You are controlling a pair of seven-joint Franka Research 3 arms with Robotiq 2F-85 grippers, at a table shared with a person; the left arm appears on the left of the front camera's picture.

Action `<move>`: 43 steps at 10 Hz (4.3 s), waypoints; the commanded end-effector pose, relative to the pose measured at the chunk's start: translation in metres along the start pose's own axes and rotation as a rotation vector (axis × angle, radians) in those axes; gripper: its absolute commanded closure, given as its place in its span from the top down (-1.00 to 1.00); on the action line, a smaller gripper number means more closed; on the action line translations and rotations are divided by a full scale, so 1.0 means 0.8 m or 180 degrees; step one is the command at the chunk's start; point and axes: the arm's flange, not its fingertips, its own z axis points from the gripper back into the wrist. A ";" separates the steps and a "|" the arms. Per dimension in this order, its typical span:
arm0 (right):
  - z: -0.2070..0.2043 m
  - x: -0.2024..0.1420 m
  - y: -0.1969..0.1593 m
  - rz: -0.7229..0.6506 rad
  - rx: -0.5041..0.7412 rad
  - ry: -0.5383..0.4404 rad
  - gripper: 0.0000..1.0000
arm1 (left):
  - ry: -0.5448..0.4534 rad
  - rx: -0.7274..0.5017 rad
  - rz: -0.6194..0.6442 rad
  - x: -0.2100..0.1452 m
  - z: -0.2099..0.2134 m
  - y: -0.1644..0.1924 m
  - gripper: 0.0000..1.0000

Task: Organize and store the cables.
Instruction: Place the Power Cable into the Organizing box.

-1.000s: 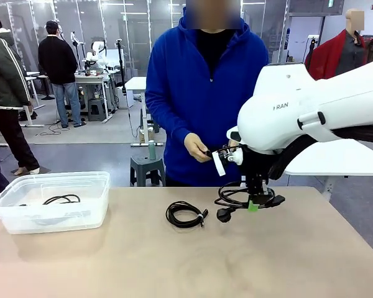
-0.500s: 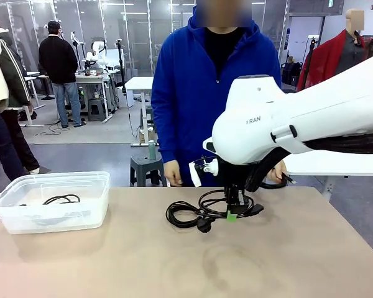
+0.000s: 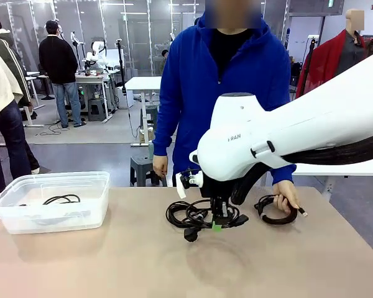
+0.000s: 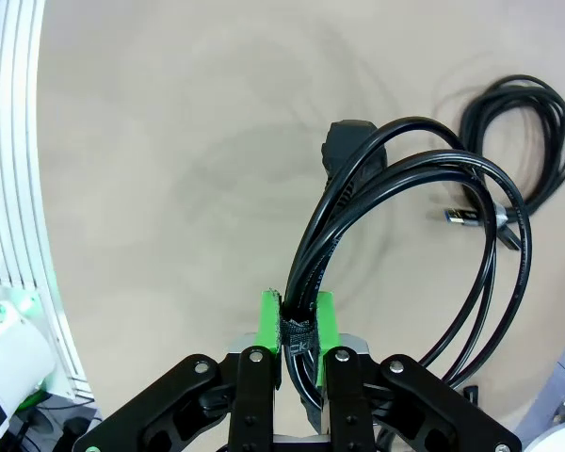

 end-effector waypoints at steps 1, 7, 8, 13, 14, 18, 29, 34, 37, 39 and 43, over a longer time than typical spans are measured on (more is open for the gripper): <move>-0.018 0.021 -0.006 -0.0109 -0.0057 0.0004 -0.65 | 0.0013 0.0012 0.0035 0.004 0.003 0.001 1.00; -0.075 0.039 -0.002 -0.0100 0.0090 -0.0064 -0.65 | 0.0013 0.0012 0.0035 0.004 0.003 0.001 1.00; -0.083 0.041 -0.001 -0.0126 0.0107 -0.0054 -0.65 | 0.0013 0.0012 0.0035 0.004 0.003 0.001 1.00; -0.112 0.046 0.008 -0.0070 0.0205 -0.0044 -0.65 | 0.0013 0.0012 0.0035 0.004 0.003 0.001 1.00; -0.113 0.045 0.011 -0.0035 0.0213 -0.0045 -0.62 | 0.0013 0.0012 0.0035 0.004 0.003 0.001 1.00; -0.112 0.041 0.015 -0.0004 0.0183 -0.0066 0.40 | 0.0013 0.0012 0.0035 0.004 0.003 0.001 1.00; -0.041 0.008 0.033 -0.0319 -0.0058 -0.0194 1.00 | 0.0013 0.0012 0.0035 0.004 0.003 0.001 1.00; 0.006 -0.041 0.048 -0.0553 -0.0249 -0.0363 1.00 | 0.0013 0.0012 0.0035 0.004 0.003 0.001 1.00; 0.038 -0.081 0.061 -0.0746 -0.0467 -0.0541 1.00 | 0.0001 0.0000 0.0000 0.000 0.000 0.000 1.00; 0.061 -0.101 0.074 -0.0875 -0.0640 -0.0588 1.00 | 0.0128 0.0012 -0.0218 0.029 -0.020 -0.007 1.00; 0.096 -0.158 0.100 -0.1116 -0.0881 -0.0934 1.00 | 0.0449 -0.0042 -0.0518 0.092 -0.080 -0.020 1.00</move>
